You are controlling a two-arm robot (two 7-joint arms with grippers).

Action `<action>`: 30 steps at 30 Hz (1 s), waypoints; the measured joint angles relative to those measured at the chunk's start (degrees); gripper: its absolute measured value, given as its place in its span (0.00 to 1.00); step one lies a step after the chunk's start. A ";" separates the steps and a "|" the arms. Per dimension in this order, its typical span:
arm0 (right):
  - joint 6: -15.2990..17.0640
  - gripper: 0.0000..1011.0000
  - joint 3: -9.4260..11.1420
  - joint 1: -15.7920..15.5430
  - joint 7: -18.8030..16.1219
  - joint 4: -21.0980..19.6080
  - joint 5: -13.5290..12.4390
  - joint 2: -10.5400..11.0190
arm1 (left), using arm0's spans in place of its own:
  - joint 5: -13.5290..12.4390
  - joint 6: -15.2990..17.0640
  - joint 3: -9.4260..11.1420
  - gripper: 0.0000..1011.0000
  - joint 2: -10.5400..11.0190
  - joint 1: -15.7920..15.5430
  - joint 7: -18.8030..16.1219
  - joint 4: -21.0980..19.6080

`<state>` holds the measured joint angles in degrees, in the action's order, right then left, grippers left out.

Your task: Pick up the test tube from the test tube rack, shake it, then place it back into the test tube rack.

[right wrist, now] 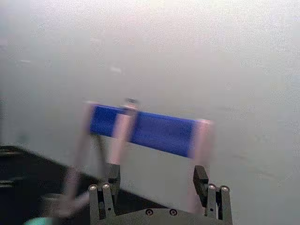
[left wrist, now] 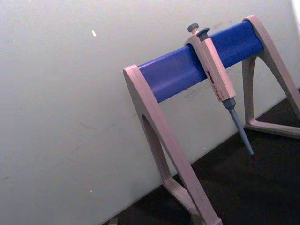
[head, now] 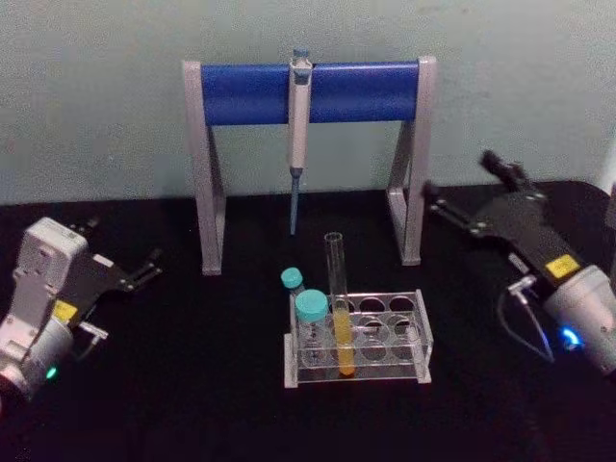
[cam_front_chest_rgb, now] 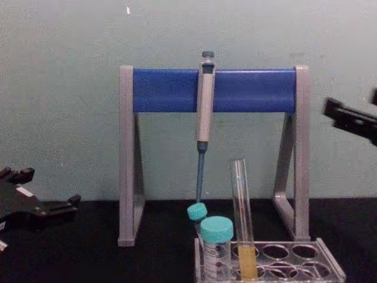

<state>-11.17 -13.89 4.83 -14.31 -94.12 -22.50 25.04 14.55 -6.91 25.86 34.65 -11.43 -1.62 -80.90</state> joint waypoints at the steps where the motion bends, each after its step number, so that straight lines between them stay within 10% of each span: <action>1: -0.01 0.99 0.91 -0.88 2.87 0.20 1.57 -0.79 | 0.00 0.00 0.00 0.99 0.00 0.00 0.00 0.00; 10: 2.67 0.99 2.91 -4.81 9.39 3.05 4.98 -3.51 | 0.00 0.00 0.00 0.99 0.00 0.00 0.00 0.00; 30: 6.76 0.99 1.42 -6.21 8.95 10.02 10.44 -6.40 | 0.00 0.00 0.00 0.99 0.00 0.00 0.00 0.00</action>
<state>-4.41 -12.47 -1.38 -5.36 -84.10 -12.06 18.65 14.55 -6.91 25.86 34.64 -11.43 -1.62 -80.90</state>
